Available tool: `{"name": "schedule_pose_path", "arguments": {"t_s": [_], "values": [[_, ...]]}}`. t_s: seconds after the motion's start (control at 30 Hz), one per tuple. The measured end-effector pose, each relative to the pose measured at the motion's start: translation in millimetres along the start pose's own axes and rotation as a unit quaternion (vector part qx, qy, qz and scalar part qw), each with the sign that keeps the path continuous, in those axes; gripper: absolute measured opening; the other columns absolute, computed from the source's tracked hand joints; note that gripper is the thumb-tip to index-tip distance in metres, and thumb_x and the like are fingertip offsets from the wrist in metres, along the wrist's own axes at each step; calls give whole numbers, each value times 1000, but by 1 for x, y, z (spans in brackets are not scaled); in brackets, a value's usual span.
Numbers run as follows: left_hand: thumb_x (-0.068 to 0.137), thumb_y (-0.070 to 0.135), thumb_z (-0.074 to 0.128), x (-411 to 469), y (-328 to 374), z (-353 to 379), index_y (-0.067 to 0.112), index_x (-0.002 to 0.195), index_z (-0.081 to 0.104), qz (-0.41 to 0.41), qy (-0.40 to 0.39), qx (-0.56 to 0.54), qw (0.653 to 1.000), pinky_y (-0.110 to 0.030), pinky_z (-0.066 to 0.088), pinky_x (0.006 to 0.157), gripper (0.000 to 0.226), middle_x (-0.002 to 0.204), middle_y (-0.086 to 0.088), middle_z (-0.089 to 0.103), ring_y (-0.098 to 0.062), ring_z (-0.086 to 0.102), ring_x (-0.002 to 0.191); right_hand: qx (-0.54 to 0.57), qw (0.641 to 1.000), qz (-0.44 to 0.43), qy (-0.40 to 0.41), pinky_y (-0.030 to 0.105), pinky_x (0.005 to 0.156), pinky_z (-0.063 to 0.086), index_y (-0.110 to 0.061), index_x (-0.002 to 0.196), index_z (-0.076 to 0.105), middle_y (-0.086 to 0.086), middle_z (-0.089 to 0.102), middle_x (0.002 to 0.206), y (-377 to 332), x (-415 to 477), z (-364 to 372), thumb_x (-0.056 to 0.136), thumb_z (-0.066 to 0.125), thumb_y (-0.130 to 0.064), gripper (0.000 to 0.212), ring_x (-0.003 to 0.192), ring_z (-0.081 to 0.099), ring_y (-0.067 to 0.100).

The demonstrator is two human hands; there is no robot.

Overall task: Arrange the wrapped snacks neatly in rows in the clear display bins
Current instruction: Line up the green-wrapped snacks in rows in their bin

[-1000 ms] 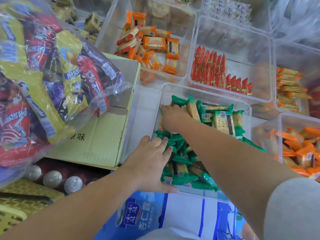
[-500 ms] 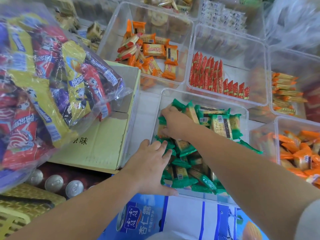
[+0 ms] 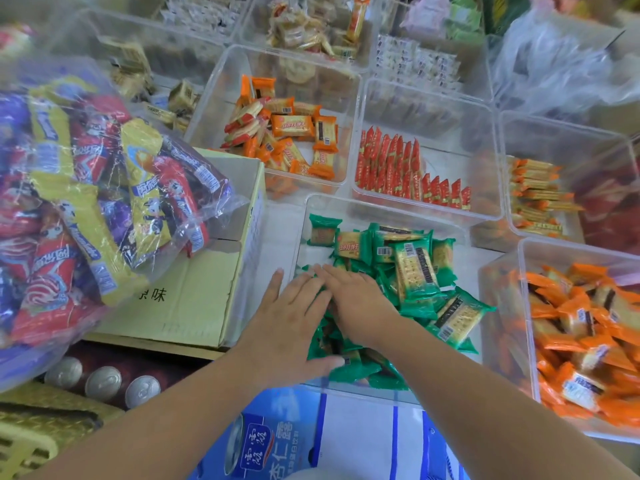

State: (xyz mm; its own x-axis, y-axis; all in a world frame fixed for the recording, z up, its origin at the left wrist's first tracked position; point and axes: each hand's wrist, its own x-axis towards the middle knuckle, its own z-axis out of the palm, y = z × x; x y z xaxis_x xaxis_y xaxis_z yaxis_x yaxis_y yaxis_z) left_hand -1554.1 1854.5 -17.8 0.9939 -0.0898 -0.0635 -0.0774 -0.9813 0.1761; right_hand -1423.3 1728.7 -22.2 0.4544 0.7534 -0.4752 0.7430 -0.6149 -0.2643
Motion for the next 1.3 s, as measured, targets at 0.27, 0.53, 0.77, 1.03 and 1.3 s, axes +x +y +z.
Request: {"name": "schedule_pose_path", "arguments": {"t_s": [0.27,0.53,0.77,1.03,1.3], "values": [[89,78,19,39,-13,12,10,159,-11,-42,-141,99,984,-69,-19,111,102,170,-7,1,-29,-9,155,46,998,8,-37,36,112,38,-14,159,16,8,31,160,6,-2,-17,93,62,-14,80,141,35,27],[84,78,32,38,-14,14,9,159,13,-51,-150,87,983,-66,2,116,103,161,-9,24,-32,12,147,-43,998,22,-36,39,95,49,-15,138,46,6,55,117,2,-17,-29,82,77,-37,68,115,48,27],[83,77,36,35,-15,13,7,153,31,-59,-116,71,989,-60,22,113,99,146,-7,43,-28,28,137,6,995,75,-73,38,81,56,-24,137,53,4,67,109,1,-41,-54,79,81,-25,65,92,63,23],[84,76,40,33,-16,10,4,148,37,-53,-97,66,992,-48,40,99,97,136,-7,49,-27,34,129,184,945,107,248,26,80,51,-32,136,57,-3,69,121,4,-23,-106,87,75,-26,52,95,65,15],[85,76,40,34,-17,14,4,153,29,-56,-94,62,992,-50,38,102,99,143,-9,44,-28,30,133,91,986,122,62,42,87,55,-15,125,61,10,67,116,-6,39,-63,95,63,-20,31,103,63,29]]}}
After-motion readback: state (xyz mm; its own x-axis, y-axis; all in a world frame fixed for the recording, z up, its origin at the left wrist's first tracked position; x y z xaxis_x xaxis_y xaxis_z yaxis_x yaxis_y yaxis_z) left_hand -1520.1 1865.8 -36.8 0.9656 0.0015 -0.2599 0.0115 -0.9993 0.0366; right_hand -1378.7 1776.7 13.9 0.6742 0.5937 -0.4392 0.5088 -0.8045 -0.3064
